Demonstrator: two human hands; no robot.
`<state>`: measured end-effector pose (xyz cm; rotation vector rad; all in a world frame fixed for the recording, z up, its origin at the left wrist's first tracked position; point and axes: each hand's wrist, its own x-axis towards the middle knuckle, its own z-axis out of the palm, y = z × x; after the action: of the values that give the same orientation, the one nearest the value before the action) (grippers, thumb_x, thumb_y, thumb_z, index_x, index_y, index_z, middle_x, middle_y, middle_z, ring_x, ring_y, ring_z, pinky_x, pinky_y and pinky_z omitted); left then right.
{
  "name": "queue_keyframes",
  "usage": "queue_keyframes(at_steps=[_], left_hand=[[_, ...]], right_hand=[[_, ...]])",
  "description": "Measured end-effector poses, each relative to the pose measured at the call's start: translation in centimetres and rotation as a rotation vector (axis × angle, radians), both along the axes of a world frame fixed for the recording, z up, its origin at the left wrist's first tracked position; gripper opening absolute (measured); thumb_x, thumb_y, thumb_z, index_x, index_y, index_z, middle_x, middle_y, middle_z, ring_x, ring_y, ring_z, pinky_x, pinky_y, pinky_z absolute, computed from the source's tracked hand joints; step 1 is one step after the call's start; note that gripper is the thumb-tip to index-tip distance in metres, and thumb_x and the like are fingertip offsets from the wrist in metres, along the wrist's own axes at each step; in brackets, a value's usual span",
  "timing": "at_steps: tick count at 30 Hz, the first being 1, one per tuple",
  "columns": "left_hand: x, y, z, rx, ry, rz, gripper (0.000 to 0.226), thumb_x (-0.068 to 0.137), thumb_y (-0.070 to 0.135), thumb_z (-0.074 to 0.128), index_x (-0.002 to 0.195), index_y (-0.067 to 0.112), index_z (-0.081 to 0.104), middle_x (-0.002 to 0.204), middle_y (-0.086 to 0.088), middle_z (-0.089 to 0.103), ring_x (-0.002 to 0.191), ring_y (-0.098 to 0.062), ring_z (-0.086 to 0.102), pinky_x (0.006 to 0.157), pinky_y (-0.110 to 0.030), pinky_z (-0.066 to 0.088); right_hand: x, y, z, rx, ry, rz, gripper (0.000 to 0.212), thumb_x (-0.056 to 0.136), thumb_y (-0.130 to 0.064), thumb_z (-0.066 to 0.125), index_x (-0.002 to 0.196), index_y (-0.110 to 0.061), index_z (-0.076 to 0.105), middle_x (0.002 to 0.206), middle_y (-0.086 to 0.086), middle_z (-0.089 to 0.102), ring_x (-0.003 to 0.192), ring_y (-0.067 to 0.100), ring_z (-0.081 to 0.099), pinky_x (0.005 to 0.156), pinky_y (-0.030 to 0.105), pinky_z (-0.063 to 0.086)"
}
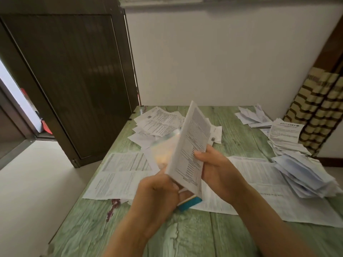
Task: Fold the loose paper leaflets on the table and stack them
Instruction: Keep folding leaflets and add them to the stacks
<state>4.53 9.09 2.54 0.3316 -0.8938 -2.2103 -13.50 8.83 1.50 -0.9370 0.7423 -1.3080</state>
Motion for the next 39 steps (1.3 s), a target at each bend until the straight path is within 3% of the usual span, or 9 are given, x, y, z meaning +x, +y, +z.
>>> queue_keyframes(at_steps=[7,13,16,20,23,27,33,37,39], left_hand=[[0.1,0.2,0.3,-0.017,0.109,-0.242,0.073,0.082,0.038,0.069,0.144,0.018,0.036,0.150,-0.020,0.031,0.136,-0.050,0.025,0.107,-0.069,0.019],[-0.4,-0.1,1.5,0.126,-0.206,0.105,0.044,0.080,0.033,0.052,0.121,0.020,0.060,0.113,-0.010,0.069,0.101,-0.027,0.067,0.076,-0.037,0.059],[0.2,-0.3,1.6,0.158,-0.082,0.192,0.041,0.084,0.030,0.047,0.117,0.013,0.064,0.113,-0.011,0.069,0.098,-0.027,0.068,0.068,-0.036,0.060],[1.5,-0.8,1.7,0.152,0.216,0.056,0.036,0.090,0.025,0.056,0.122,0.011,0.064,0.128,-0.011,0.061,0.116,-0.027,0.059,0.083,-0.038,0.055],[1.2,-1.0,1.3,0.138,0.010,0.227,0.040,0.080,0.024,0.062,0.117,0.010,0.065,0.116,-0.011,0.068,0.103,-0.027,0.066,0.073,-0.040,0.059],[0.4,-0.9,1.1,0.076,-0.217,0.355,0.024,0.092,0.012,0.047,0.110,0.014,0.063,0.104,-0.007,0.072,0.092,-0.021,0.070,0.071,-0.033,0.059],[-0.1,-0.6,1.0,0.074,-0.281,0.324,0.025,0.095,0.010,0.045,0.111,0.015,0.063,0.105,-0.006,0.072,0.094,-0.021,0.070,0.074,-0.033,0.059],[0.1,-0.7,0.8,0.000,-0.391,0.350,0.025,0.097,0.013,0.044,0.112,0.017,0.063,0.102,-0.004,0.073,0.092,-0.020,0.070,0.081,-0.038,0.054],[-0.3,-0.2,0.8,-0.015,-0.400,0.322,0.023,0.097,0.018,0.044,0.111,0.017,0.062,0.099,-0.006,0.073,0.086,-0.022,0.071,0.075,-0.041,0.053]], right_hand=[[1.1,0.9,0.1,-0.039,0.169,-0.038,0.045,0.079,-0.017,0.060,0.123,-0.018,0.053,0.115,0.010,0.067,0.103,0.029,0.066,0.081,0.036,0.057],[0.7,1.3,0.5,-0.023,0.197,-0.021,0.041,0.091,-0.039,0.048,0.126,-0.017,0.051,0.120,0.006,0.066,0.111,0.025,0.063,0.086,0.038,0.055],[-0.3,0.6,0.1,0.026,0.153,-0.097,0.063,0.094,-0.052,0.027,0.135,-0.007,0.044,0.131,0.017,0.056,0.123,0.032,0.053,0.104,0.050,0.041],[-1.7,0.4,-0.6,0.058,0.057,-0.043,0.044,0.097,-0.043,0.040,0.129,-0.017,0.053,0.120,0.000,0.066,0.114,0.017,0.060,0.095,0.034,0.049],[-2.7,0.6,-0.3,0.031,-0.011,-0.056,0.059,0.081,-0.055,0.065,0.128,-0.020,0.057,0.127,0.003,0.059,0.118,0.020,0.056,0.098,0.035,0.049],[-3.0,0.9,0.3,0.100,-0.460,0.057,0.075,0.092,-0.059,0.047,0.148,-0.013,0.030,0.143,0.016,0.044,0.134,0.032,0.040,0.111,0.046,0.033],[-2.4,0.7,-0.3,0.116,-0.412,0.004,0.073,0.099,-0.058,0.017,0.138,-0.002,0.043,0.134,0.023,0.051,0.127,0.037,0.045,0.108,0.047,0.032],[-2.6,0.7,-0.6,0.140,-0.510,0.134,0.075,0.093,-0.064,0.037,0.148,-0.014,0.030,0.139,0.019,0.047,0.128,0.036,0.046,0.099,0.049,0.044],[-1.9,1.0,-0.8,0.042,-0.246,0.044,0.052,0.097,-0.044,0.041,0.140,-0.014,0.045,0.131,0.016,0.056,0.120,0.032,0.055,0.091,0.044,0.052]])
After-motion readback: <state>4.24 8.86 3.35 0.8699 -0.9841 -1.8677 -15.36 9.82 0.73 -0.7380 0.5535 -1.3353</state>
